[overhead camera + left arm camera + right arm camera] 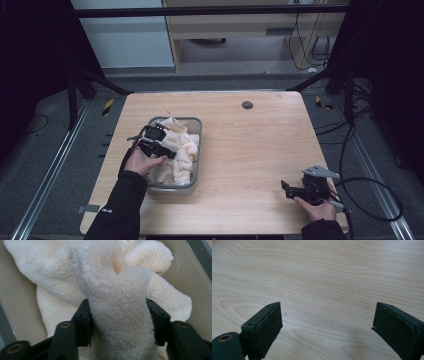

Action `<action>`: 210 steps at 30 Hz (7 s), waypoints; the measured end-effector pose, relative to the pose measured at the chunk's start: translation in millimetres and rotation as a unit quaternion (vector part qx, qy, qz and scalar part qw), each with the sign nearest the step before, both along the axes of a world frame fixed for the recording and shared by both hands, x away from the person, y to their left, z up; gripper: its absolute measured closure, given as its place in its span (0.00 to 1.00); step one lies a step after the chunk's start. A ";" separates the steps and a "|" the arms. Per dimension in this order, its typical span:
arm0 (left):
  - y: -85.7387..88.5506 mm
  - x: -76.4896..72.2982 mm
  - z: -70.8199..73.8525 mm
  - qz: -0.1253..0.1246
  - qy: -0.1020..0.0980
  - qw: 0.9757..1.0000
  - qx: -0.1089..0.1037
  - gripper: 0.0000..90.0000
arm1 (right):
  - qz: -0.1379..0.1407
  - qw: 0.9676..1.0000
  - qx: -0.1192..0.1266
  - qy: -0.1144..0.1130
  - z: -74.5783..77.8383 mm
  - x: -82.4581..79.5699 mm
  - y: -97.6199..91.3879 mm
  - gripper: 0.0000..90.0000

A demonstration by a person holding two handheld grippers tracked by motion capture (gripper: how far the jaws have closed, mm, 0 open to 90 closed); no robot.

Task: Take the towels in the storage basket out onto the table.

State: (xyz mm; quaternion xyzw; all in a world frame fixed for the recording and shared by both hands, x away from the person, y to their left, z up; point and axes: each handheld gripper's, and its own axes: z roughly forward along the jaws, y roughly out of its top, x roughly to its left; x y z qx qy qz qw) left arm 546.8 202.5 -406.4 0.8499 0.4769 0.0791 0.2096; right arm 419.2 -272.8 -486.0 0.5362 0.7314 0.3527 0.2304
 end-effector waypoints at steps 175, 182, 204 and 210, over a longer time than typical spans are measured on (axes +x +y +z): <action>-203.5 -39.0 105.0 -0.231 -0.116 0.965 -0.037 0.79 | -0.045 0.998 -0.032 -0.022 -6.7 -3.2 -30.6 0.08; -209.7 -33.2 80.9 -0.231 -0.099 0.967 -0.029 0.78 | -0.044 0.998 -0.031 -0.019 -7.5 -3.3 -29.7 0.08; -219.6 -25.2 17.8 -0.222 -0.082 0.971 -0.027 0.65 | -0.043 0.998 -0.032 -0.013 -9.2 -2.5 -30.7 0.07; -218.2 -22.2 7.2 -0.214 -0.077 0.973 -0.029 0.51 | -0.042 0.999 -0.032 -0.011 -9.9 -2.0 -31.1 0.07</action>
